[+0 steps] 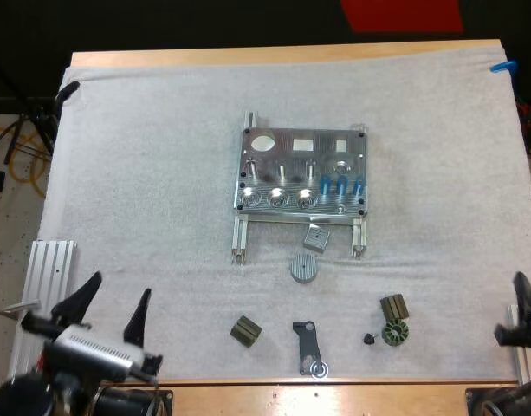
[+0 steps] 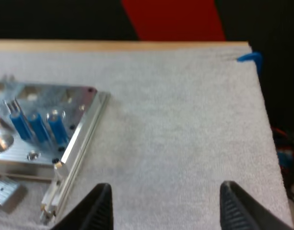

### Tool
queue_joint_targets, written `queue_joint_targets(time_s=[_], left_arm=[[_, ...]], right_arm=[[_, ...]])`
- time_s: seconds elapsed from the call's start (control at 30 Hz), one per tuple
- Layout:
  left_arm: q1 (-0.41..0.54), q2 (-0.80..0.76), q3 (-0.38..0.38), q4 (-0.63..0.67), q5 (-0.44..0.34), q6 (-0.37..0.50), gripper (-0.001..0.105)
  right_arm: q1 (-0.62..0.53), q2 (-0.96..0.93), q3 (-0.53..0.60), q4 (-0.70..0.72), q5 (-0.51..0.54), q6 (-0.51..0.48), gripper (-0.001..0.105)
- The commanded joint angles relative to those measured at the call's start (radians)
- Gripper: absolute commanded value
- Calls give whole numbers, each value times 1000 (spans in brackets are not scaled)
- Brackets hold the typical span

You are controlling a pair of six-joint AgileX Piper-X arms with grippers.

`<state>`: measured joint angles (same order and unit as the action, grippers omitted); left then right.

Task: Load cells from right to left

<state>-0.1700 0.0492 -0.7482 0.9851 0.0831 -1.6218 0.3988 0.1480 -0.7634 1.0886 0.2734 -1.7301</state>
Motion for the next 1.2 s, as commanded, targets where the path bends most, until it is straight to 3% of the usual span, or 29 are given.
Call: queue_joint_targets(time_s=[0.0,0.17,0.43,0.73,0.9,1.0,1.17], left_arm=[[2,-43,-1,-11,-37,-49,62],[2,-144,-1,6,-93,-110,62],[2,-202,18,169,-117,-166,62],[2,-202,105,153,-114,-176,61],[2,-202,179,101,-77,-148,51],[2,-202,205,93,-54,-98,43],[2,-202,210,79,-49,-71,43]], right_arm=[[-6,-39,6,-8,-9,6,50],[-6,-137,28,9,-9,45,50],[-6,-201,59,158,-22,104,47],[-5,-201,95,113,-15,72,16],[-5,-201,160,71,-15,55,0],[-5,-201,196,39,-15,42,0],[-5,-199,216,-19,-15,11,0]])
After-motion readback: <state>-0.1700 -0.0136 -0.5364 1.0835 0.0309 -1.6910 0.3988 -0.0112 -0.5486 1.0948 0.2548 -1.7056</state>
